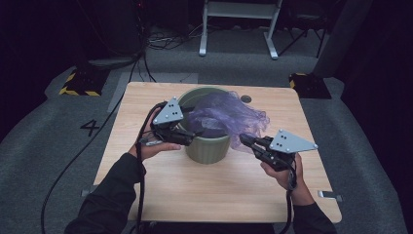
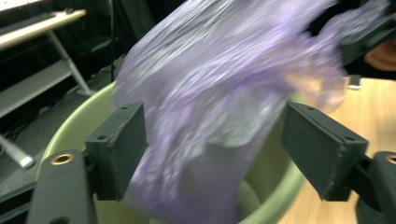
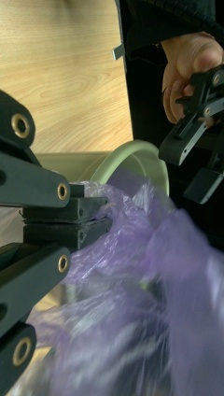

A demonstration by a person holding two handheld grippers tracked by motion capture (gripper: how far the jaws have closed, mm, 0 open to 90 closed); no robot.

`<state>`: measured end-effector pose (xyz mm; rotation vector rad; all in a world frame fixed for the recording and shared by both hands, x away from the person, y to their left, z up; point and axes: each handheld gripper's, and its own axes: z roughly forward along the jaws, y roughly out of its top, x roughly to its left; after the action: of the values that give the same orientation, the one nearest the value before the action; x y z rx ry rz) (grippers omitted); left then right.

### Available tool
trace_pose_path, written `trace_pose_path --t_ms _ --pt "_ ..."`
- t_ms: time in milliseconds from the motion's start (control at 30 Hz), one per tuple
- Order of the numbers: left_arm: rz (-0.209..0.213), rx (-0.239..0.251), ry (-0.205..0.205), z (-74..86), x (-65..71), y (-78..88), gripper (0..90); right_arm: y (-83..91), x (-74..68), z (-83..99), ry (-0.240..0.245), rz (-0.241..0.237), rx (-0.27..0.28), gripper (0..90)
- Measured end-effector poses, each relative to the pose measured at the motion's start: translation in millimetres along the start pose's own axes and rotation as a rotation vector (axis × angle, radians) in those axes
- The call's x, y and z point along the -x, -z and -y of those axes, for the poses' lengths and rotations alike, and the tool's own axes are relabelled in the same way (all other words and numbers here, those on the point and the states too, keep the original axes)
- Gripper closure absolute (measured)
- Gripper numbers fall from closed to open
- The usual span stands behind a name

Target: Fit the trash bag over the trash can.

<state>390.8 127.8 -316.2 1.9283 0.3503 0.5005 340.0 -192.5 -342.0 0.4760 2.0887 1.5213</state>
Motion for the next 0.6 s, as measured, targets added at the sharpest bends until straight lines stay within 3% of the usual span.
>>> trace_pose_path --t_ms 67,133,200,300,333,367,433,533,600 --pt "0.023 0.013 -0.015 -4.9 6.3 1.2 20.2 -2.3 -2.9 -3.1 0.011 -0.014 -0.002 89.4" --pt "0.007 0.009 -0.034 -8.1 10.9 0.4 24.3 -4.6 -6.3 -6.4 0.021 -0.028 -0.007 89.4" --pt "-0.042 -0.031 -0.049 -9.6 12.7 -2.9 41.0 -5.8 -9.5 -8.3 0.028 -0.033 -0.005 89.1" --pt "-0.014 -0.055 -0.051 -6.6 10.0 -6.6 56.0 -7.2 -13.6 -8.6 0.025 -0.049 0.004 88.1" --pt "-0.010 -0.055 -0.052 -5.3 8.9 -6.9 64.8 -7.9 -15.4 -8.5 0.030 -0.053 0.004 88.1" --pt "-0.003 -0.042 -0.039 -3.6 7.9 -5.9 67.9 -8.6 -17.4 -8.4 0.031 -0.056 0.003 88.2" --pt "0.025 -0.020 -0.004 -1.1 7.7 -2.6 62.9 -11.0 -22.1 -7.9 0.039 -0.071 0.000 88.3" --pt "0.048 0.001 0.039 2.4 11.8 3.3 41.9 -14.2 -27.0 -6.4 0.042 -0.081 -0.004 88.1" --pt "0.055 0.041 0.053 3.7 20.1 9.1 30.1 -16.8 -30.3 -4.8 0.047 -0.084 -0.007 87.6"
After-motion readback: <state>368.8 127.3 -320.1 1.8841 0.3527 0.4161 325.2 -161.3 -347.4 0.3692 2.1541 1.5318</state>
